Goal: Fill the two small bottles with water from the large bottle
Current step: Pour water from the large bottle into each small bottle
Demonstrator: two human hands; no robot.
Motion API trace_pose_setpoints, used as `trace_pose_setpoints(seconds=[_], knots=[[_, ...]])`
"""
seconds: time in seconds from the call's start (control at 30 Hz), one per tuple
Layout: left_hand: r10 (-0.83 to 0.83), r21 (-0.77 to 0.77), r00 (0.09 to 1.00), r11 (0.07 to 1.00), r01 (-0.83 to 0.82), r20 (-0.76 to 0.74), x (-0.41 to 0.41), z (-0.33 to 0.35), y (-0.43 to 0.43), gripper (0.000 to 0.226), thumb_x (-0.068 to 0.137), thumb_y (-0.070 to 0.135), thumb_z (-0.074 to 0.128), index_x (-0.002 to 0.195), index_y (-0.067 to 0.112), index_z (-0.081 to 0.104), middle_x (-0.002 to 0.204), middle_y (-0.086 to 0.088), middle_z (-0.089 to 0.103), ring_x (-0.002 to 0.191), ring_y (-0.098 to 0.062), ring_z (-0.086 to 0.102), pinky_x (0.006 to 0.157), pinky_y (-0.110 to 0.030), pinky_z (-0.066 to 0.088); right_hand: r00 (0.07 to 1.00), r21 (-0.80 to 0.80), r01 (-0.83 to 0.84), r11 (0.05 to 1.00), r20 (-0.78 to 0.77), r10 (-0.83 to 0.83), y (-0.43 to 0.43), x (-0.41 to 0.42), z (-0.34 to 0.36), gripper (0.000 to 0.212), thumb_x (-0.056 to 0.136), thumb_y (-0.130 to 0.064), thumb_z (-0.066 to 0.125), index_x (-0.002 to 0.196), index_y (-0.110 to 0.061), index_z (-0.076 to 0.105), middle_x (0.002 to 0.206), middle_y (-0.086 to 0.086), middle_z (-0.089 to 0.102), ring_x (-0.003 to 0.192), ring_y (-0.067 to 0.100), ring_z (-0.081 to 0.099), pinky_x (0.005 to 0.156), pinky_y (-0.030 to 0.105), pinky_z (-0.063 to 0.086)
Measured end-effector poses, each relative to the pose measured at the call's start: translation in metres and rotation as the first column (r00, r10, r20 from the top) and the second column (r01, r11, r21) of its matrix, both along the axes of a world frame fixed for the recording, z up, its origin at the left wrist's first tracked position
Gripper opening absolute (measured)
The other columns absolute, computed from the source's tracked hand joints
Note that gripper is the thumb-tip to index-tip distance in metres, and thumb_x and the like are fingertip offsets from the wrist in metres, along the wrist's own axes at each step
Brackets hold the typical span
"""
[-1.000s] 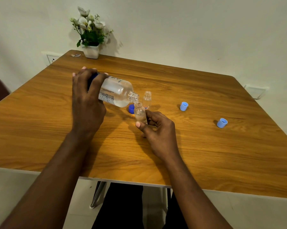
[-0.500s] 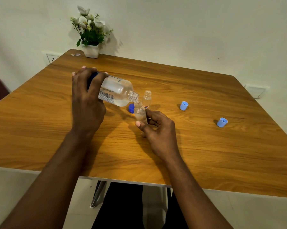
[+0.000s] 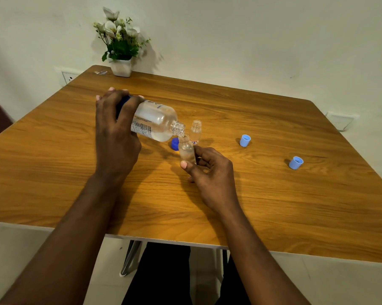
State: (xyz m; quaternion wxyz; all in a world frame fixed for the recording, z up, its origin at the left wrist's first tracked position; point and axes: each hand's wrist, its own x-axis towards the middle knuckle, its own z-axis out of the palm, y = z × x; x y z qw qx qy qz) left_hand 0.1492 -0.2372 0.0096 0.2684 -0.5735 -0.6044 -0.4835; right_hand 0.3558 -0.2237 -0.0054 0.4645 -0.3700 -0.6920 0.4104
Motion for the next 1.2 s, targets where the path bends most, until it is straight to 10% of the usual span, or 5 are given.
trace_pose_setpoints(seconds=[0.83, 1.2], knots=[[-0.013, -0.076, 1.000, 0.997, 0.015, 0.025, 0.003, -0.001, -0.004, 0.056, 0.077, -0.011, 0.060, 0.129, 0.009, 0.051, 0.129, -0.018, 0.049, 0.127, -0.033, 0.042, 0.108, -0.049, 0.036, 1.000, -0.047, -0.001, 0.999, -0.021, 0.000, -0.001, 0.001, 0.003, 0.036, 0.080, -0.014, 0.075, 0.115, -0.022, 0.070, 0.106, -0.011, 0.068, 0.099, 0.013, 0.066, 0.076, 0.051, 0.058], [-0.012, -0.256, 0.995, 0.966, 0.039, 0.103, 0.011, -0.003, -0.011, 0.070, 0.070, 0.007, 0.074, 0.134, 0.018, 0.049, 0.131, -0.005, 0.051, 0.116, -0.025, 0.050, 0.084, -0.036, 0.047, 0.999, -0.049, 0.019, 0.999, -0.047, -0.022, -0.002, 0.000, 0.006, 0.036, 0.079, -0.022, 0.075, 0.110, -0.039, 0.068, 0.107, -0.009, 0.069, 0.101, 0.011, 0.066, 0.077, 0.051, 0.058]])
